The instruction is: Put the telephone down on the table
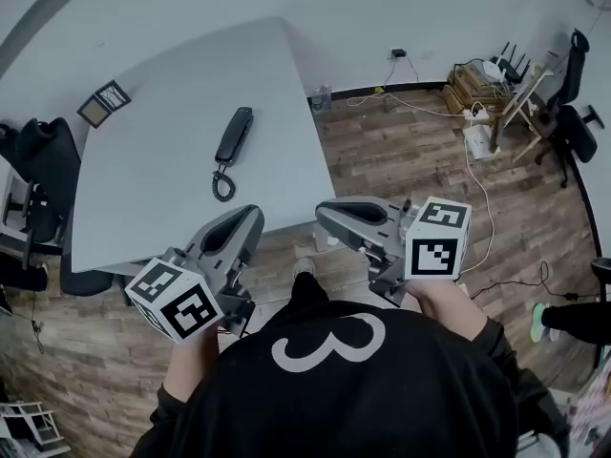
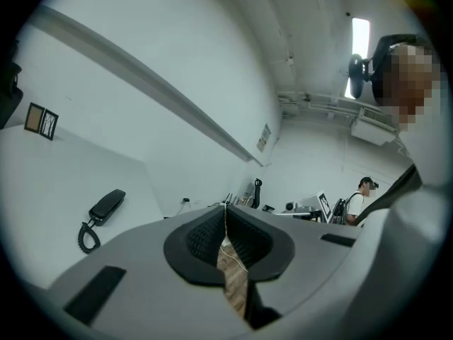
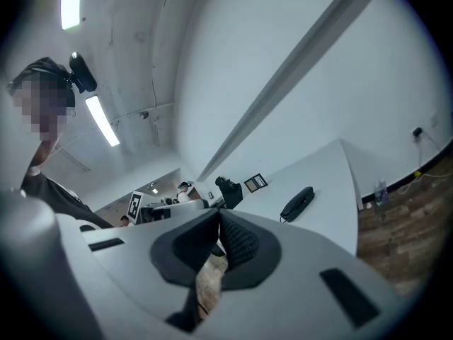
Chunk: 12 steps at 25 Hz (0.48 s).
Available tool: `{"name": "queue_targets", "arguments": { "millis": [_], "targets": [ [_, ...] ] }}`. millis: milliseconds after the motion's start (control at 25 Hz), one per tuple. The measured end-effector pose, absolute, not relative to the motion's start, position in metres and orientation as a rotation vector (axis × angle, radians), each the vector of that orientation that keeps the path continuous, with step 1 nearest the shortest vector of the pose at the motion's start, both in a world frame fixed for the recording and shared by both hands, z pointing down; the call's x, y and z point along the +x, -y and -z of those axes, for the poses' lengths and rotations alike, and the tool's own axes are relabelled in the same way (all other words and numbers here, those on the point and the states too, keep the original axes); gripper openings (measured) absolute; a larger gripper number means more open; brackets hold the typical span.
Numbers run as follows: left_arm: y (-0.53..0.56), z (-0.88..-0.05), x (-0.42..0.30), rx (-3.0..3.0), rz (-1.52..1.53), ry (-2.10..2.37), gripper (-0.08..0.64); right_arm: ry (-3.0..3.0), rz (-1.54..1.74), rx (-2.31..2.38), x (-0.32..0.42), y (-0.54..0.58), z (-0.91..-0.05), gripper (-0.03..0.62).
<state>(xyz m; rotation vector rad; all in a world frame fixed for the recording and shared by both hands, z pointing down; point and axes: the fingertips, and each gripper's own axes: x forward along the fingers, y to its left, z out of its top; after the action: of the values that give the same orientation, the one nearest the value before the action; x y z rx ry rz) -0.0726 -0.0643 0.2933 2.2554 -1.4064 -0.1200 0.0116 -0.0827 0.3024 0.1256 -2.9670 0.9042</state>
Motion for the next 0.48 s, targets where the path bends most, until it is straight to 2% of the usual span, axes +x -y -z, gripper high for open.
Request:
{"name": "queue_targets", "arguments": {
  "millis": [280,480],
  "targets": [
    [0.076,-0.296,-0.057,2.29,0.065,1.313,0.012,2.971,-0.922,0.137,0.009,0.083,-0.298,0.009],
    [0.046,-0.301,-0.035,2.291,0.076,1.318,0.012,2.983,-0.897,0.097,0.026,0.053,-0.299,0.009]
  ]
}}
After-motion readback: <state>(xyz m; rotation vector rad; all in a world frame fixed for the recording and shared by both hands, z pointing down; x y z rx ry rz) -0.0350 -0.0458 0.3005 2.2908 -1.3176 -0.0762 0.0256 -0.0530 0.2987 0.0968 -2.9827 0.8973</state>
